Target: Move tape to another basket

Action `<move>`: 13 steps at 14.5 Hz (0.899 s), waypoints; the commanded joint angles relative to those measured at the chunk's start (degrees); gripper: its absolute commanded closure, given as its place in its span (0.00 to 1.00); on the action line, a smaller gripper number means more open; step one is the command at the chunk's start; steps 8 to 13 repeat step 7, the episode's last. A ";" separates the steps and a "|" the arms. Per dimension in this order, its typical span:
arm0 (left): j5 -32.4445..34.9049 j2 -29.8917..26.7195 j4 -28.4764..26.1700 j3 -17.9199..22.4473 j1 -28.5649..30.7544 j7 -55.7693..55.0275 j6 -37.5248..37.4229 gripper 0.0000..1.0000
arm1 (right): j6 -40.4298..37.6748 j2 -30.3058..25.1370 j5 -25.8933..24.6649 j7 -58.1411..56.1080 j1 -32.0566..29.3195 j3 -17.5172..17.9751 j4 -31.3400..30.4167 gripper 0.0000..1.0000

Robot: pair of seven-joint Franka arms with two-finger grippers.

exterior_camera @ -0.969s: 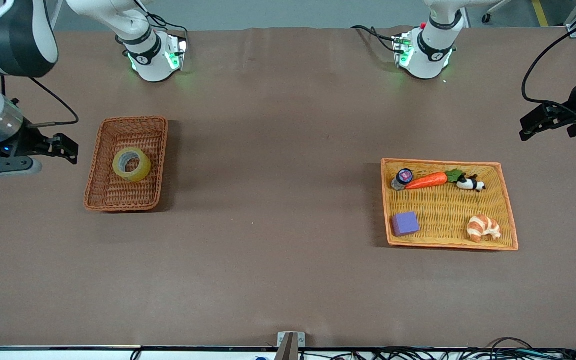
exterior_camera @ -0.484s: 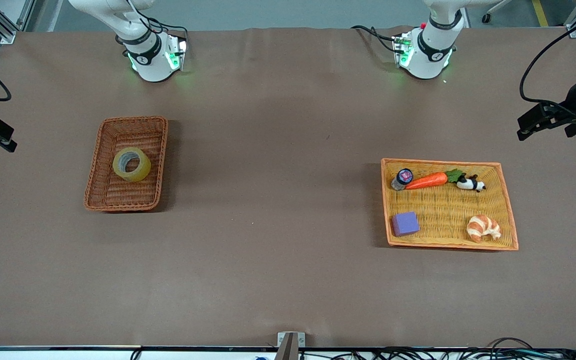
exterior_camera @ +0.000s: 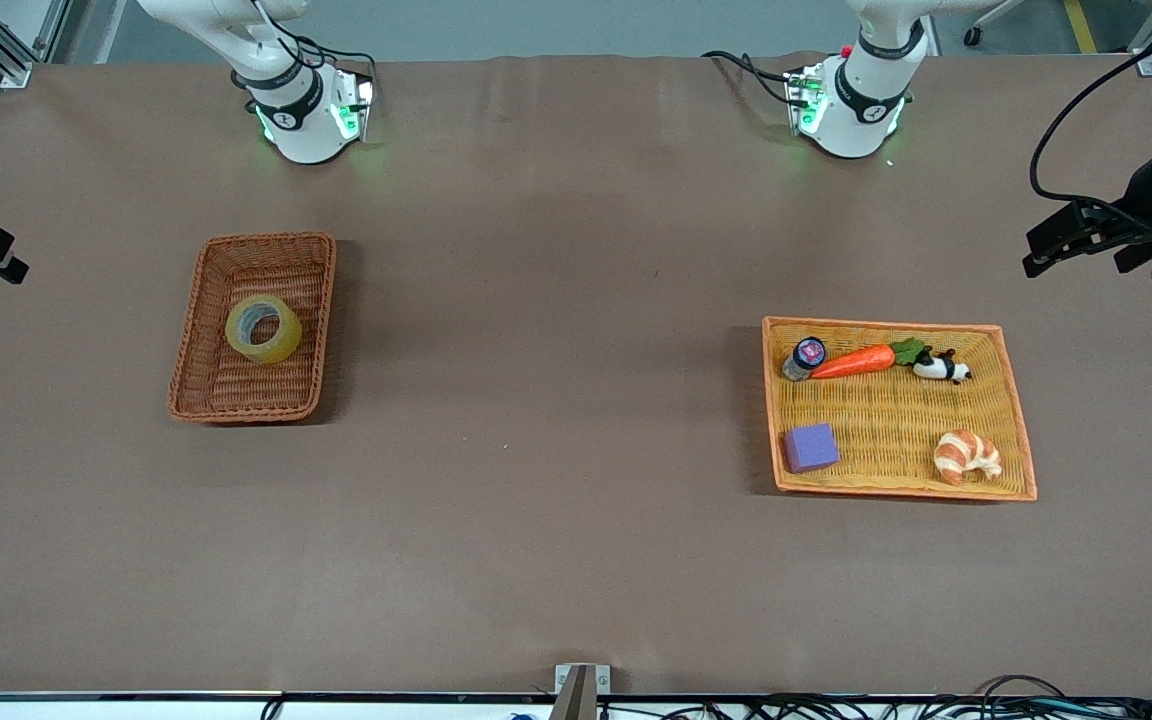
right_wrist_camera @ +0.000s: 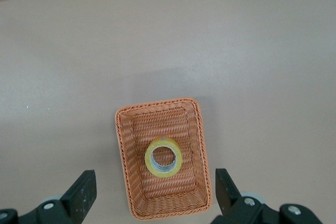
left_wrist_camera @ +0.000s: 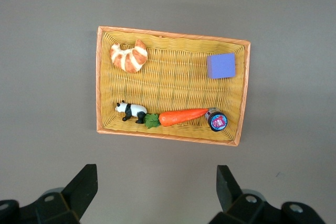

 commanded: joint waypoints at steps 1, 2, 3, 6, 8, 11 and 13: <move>-0.66 -0.80 0.32 0.18 0.16 0.86 -0.85 0.00 | -0.91 0.20 0.40 1.25 0.35 0.02 0.87 0.00; -0.57 -0.80 0.41 0.18 0.07 0.77 -0.85 0.00 | -0.91 0.20 0.40 1.25 0.44 0.10 0.87 0.00; -0.48 -0.80 0.50 0.18 0.07 0.77 -0.85 0.00 | -0.91 0.20 0.32 1.16 0.44 0.10 0.87 0.00; -0.48 -0.80 0.50 0.10 -0.10 0.68 -0.85 0.00 | -3.53 0.20 -1.96 0.37 0.70 0.28 0.95 0.00; -0.48 -0.80 0.50 0.18 -0.10 0.77 -0.85 0.00 | -4.67 0.20 -2.32 0.37 1.22 0.28 0.96 0.00; -0.48 -0.80 0.50 0.18 -0.10 0.77 -0.85 0.00 | -4.67 0.20 -2.32 0.37 1.22 0.28 0.96 0.00; -0.48 -0.80 0.50 0.18 -0.10 0.77 -0.85 0.00 | -4.67 0.20 -2.32 0.37 1.22 0.28 0.96 0.00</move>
